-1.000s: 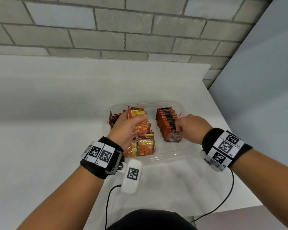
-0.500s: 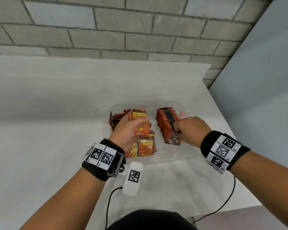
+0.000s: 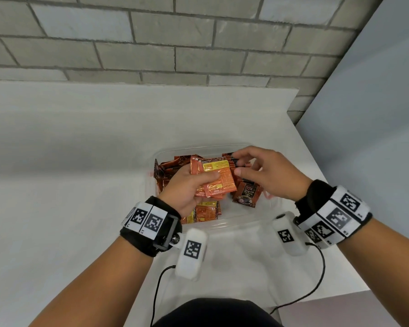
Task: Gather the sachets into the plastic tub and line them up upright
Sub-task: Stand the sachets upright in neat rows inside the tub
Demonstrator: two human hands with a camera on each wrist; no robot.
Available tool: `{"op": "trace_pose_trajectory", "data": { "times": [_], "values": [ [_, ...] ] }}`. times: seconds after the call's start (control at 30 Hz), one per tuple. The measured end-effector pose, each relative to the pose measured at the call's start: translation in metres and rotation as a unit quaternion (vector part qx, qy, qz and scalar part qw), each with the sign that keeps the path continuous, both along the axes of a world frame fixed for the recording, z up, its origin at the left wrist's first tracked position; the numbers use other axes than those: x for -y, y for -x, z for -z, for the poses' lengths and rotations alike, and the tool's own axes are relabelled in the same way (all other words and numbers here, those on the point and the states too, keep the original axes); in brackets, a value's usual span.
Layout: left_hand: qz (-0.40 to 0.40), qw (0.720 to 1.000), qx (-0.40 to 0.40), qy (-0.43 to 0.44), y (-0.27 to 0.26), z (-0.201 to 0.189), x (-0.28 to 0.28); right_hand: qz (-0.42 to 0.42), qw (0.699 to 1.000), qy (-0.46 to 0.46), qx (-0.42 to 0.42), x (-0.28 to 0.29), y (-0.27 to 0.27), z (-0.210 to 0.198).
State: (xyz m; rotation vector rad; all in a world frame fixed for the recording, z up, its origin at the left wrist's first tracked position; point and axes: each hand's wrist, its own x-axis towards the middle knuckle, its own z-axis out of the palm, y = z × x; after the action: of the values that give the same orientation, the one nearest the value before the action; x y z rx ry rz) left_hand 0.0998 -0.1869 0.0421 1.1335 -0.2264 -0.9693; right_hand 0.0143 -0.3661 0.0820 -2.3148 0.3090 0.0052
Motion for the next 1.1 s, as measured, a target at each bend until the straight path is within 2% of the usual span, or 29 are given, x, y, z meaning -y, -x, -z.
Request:
{"op": "trace_pose_trajectory", "data": {
  "times": [0.1, 0.27, 0.33, 0.43, 0.53, 0.63, 0.73, 0.87, 0.93, 1.1],
  "values": [
    [0.015, 1.000, 0.001, 0.017, 0.003, -0.003, 0.003, -0.023, 0.999, -0.045, 0.003, -0.010, -0.003, -0.001],
    [0.018, 1.000, 0.014, 0.018, 0.003, -0.004, -0.001, -0.012, 0.993, -0.118, 0.017, -0.014, -0.004, -0.007],
    [0.007, 1.000, 0.003, 0.020, 0.003, -0.004, -0.002, -0.001, 0.991, -0.124, 0.051, -0.015, -0.004, -0.007],
    [-0.034, 0.998, -0.038, 0.042, 0.001, -0.004, -0.003, 0.034, 0.987, -0.044, 0.151, -0.015, -0.003, -0.005],
    [-0.053, 0.994, -0.074, 0.065, 0.000, -0.004, -0.003, -0.009, 0.975, 0.054, 0.216, -0.017, 0.001, -0.002],
    [-0.061, 0.993, -0.070, 0.074, -0.001, -0.007, -0.001, -0.073, 0.979, 0.083, 0.170, -0.018, 0.004, 0.005],
    [-0.075, 0.996, -0.019, 0.052, -0.001, -0.006, 0.000, -0.095, 0.990, 0.056, 0.086, -0.016, 0.008, 0.001],
    [-0.072, 0.997, 0.008, 0.030, -0.002, -0.006, 0.001, -0.034, 0.995, 0.005, 0.098, -0.011, 0.009, -0.006],
    [-0.057, 0.998, 0.017, 0.026, -0.002, -0.006, 0.002, -0.004, 0.994, 0.015, 0.105, -0.011, 0.007, -0.005],
    [-0.008, 0.998, 0.056, 0.017, 0.001, -0.010, 0.008, -0.018, 0.996, 0.056, 0.073, -0.010, 0.002, -0.008]
  ]
}}
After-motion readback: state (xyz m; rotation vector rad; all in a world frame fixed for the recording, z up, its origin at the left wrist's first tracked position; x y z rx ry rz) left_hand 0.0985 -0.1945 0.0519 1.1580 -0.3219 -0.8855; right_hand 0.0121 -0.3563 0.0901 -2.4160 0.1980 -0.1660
